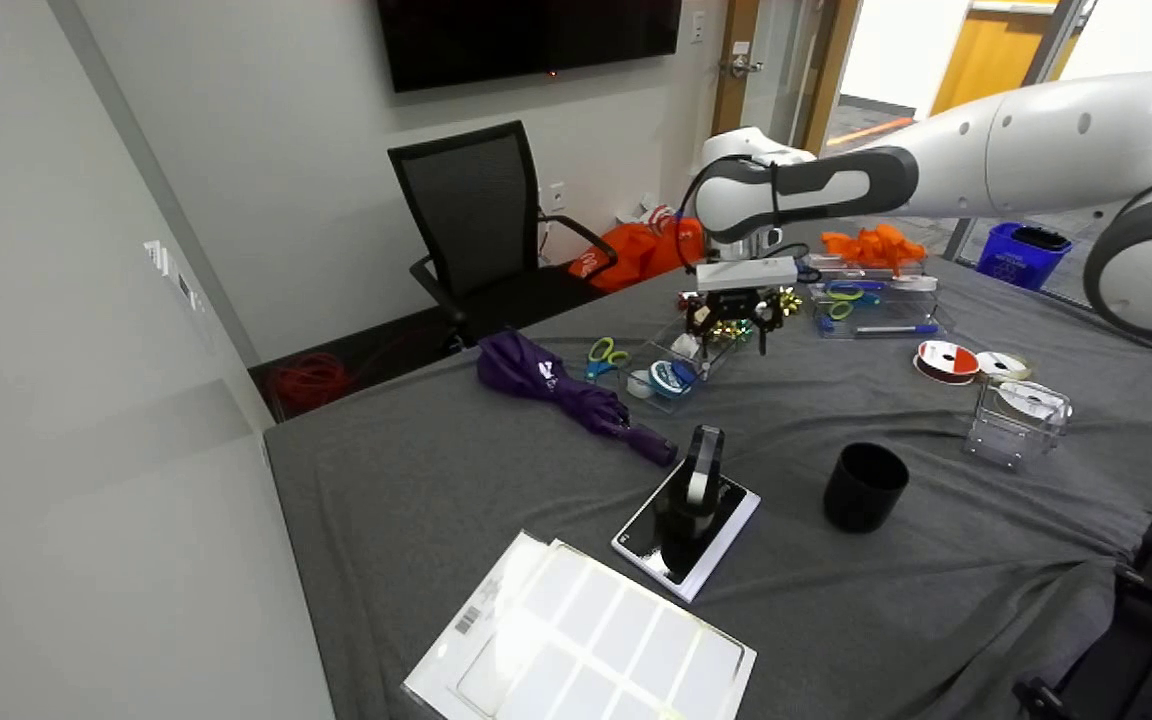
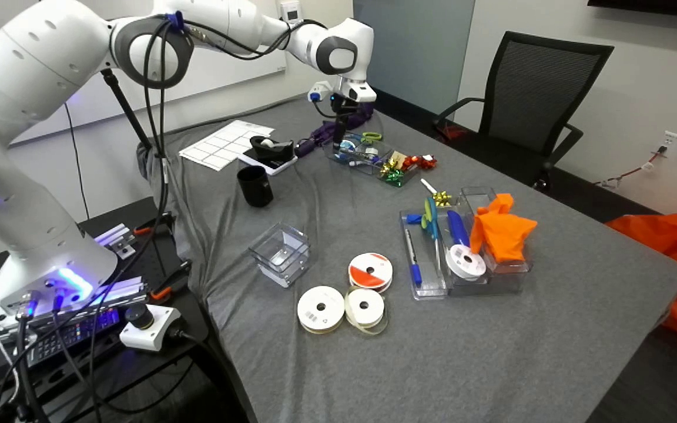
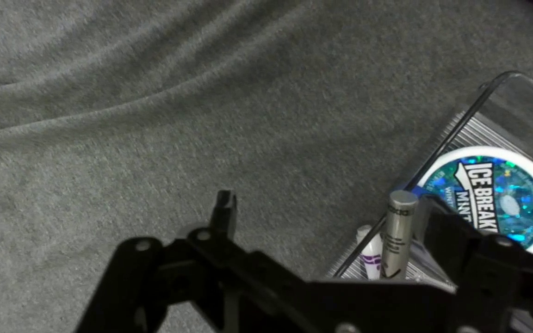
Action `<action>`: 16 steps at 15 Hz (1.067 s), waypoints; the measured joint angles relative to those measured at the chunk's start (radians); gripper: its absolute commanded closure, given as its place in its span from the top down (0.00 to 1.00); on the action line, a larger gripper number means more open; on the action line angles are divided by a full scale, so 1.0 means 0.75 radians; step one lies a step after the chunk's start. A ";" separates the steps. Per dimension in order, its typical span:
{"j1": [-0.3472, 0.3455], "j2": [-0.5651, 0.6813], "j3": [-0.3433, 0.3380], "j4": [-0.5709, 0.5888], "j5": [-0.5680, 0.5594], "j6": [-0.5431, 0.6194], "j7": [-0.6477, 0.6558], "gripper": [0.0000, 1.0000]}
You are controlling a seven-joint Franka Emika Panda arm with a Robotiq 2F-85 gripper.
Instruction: Remove the markers from the middle compartment of the case on the left and put them in the bottom compartment of the case on the right
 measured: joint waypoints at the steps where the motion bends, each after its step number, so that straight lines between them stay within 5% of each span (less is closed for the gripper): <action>1: 0.001 0.023 0.003 0.033 0.000 -0.013 0.000 1.00; 9: 0.001 0.146 0.018 0.220 0.002 -0.029 0.002 1.00; 10: 0.001 0.158 0.018 0.234 0.002 -0.029 0.004 0.75; 12: 0.001 0.185 0.018 0.260 0.002 -0.029 0.007 0.68; 16: 0.001 0.221 0.018 0.300 0.002 -0.029 0.010 0.38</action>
